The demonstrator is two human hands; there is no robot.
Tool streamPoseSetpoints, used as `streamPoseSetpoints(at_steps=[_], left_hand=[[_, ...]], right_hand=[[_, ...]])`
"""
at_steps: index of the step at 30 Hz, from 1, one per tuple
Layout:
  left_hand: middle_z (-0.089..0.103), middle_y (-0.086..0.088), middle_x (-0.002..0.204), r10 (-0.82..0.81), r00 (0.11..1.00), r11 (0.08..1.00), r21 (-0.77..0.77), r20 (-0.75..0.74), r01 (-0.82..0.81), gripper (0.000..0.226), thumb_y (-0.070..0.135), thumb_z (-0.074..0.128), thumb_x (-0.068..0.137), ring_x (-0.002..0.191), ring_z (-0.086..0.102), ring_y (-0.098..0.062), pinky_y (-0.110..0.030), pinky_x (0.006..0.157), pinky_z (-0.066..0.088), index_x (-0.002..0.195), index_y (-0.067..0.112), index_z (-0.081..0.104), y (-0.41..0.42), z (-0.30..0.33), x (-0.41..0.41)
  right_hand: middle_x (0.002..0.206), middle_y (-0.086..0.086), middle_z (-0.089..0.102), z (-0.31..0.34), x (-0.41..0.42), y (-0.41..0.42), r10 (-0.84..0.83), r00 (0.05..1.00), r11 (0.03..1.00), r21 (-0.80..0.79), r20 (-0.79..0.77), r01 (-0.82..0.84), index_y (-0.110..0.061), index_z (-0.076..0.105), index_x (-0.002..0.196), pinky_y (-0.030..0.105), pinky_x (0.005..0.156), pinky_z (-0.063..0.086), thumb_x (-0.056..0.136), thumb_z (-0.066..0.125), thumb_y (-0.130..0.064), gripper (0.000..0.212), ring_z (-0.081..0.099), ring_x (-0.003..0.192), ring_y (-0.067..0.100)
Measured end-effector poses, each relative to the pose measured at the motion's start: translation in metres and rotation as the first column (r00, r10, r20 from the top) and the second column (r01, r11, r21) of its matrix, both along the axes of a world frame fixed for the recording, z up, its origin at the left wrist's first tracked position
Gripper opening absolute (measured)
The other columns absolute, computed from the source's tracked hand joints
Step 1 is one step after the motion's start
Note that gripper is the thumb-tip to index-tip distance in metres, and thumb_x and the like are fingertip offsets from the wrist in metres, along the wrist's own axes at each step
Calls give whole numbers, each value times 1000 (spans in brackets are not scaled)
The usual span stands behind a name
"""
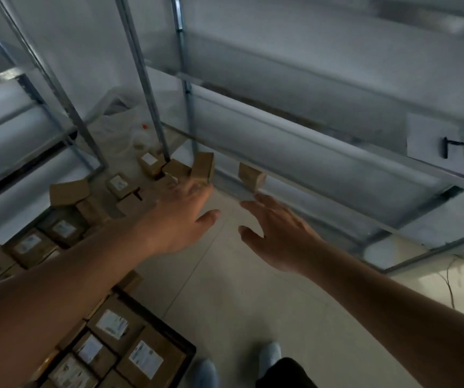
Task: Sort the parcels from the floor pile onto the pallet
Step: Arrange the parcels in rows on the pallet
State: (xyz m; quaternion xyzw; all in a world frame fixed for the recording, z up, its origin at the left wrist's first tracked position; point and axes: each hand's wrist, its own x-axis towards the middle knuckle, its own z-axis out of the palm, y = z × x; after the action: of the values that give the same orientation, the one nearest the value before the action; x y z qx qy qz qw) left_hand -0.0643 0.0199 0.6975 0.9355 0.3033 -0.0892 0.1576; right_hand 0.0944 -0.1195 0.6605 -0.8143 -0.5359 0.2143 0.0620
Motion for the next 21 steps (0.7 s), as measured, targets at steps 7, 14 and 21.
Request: streamPoseSetpoints(at_steps=[7,14,21], left_hand=[[26,1,165,96,994,995,7,-51,-96,67,64,33,103,145,39,-25,-45,110,41,159,30,22,99,-66,116],[34,-5,159,190,972,980,-39,-137,-197,67,64,32,103,139,45,-29,-51,108,45,157,27,23,194,-166,210],[36,-7,154,184,975,981,-37,-128,-190,59,58,35,103,137,45,-31,-52,105,47,151,25,29,335,-303,267]], right_hand=[[175,-2,11,-70,125,104,87,995,995,-45,-51,-90,-37,21,164,45,126,19,106,42,-56,64,17,160,25],[176,1,5,-165,205,214,172,977,974,-126,-125,-188,-34,16,166,46,127,19,108,38,-53,66,13,161,27],[175,6,8,-299,241,359,127,986,978,-154,-108,-143,-31,17,166,47,126,23,108,39,-45,63,18,159,30]])
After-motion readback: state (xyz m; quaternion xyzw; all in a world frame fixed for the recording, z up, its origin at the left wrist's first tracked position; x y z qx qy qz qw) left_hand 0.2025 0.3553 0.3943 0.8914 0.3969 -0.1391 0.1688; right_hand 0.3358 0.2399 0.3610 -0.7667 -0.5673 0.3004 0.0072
